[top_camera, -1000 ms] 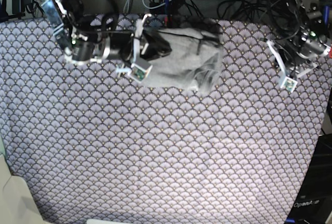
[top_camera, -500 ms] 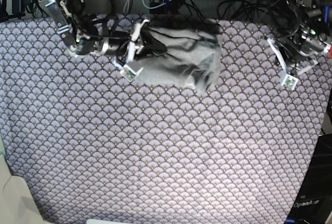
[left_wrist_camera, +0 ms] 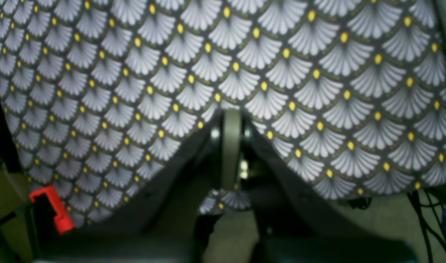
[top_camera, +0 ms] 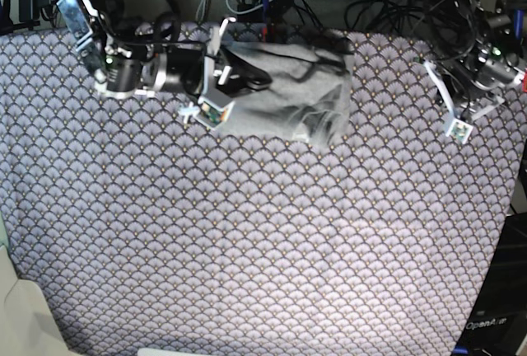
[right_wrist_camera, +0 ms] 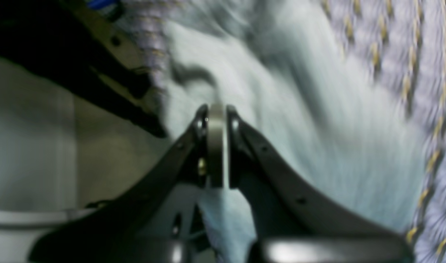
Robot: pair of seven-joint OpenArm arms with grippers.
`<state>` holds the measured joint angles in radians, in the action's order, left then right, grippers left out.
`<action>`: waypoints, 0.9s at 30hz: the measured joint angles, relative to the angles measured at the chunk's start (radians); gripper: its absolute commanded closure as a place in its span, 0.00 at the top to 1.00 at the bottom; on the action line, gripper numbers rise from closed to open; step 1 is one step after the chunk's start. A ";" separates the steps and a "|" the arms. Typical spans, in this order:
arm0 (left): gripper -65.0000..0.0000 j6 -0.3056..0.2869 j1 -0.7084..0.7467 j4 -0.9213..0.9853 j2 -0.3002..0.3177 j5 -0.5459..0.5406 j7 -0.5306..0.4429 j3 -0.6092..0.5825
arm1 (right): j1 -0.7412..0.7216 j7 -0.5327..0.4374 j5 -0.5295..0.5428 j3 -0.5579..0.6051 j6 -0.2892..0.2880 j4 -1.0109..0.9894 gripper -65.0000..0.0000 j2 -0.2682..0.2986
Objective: Fold the T-shirt properly
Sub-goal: 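Open the right gripper and move both grippers to the bundle's sides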
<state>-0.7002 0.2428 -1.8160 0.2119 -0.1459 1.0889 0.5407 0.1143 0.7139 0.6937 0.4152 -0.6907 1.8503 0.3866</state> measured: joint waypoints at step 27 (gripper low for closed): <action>0.00 0.000 0.022 0.000 -0.002 0.000 -0.004 0.007 | -0.241 -0.124 0.003 0.002 -0.001 -0.554 0.00 -0.062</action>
<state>-0.7002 0.2646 -1.8160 0.2104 -0.1455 1.0847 0.5480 -0.1268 0.5896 0.6968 0.4175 -0.6914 1.2968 0.3248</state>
